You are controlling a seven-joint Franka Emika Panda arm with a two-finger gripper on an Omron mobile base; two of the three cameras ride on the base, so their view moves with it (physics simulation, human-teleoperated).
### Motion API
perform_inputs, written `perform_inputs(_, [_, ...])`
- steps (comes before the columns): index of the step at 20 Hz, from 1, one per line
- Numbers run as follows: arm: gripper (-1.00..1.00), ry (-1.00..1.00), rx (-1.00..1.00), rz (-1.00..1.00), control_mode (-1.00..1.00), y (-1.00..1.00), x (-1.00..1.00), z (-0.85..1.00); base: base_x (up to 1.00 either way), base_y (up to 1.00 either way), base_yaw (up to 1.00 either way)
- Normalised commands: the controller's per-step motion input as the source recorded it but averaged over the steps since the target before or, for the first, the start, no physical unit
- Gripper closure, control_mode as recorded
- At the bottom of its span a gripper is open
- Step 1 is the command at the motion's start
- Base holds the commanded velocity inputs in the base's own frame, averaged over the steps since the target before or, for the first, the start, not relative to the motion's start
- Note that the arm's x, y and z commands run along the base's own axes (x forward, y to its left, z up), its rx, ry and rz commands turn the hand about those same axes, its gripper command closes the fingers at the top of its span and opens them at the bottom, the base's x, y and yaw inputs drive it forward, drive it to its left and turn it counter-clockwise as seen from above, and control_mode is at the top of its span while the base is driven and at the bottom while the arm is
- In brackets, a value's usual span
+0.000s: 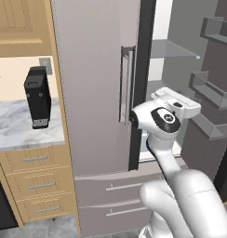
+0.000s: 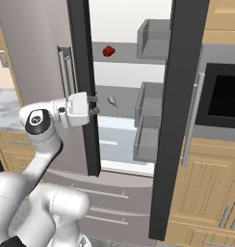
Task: Gather the mushroom and bell pepper from the fridge and place them on a tray on the dining counter. Then gather the fishs from the fridge and place them on the other tray.
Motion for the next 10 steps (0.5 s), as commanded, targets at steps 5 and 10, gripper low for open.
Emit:
perform_inputs(5, [-1.0,0.0,-0.04,0.26,-1.0,0.99,0.02,0.03,0.0,0.0,0.0])
perform_inputs(10, [-1.0,0.0,0.0,0.32,-1.0,0.8,0.02,0.09,0.0,0.0,0.0])
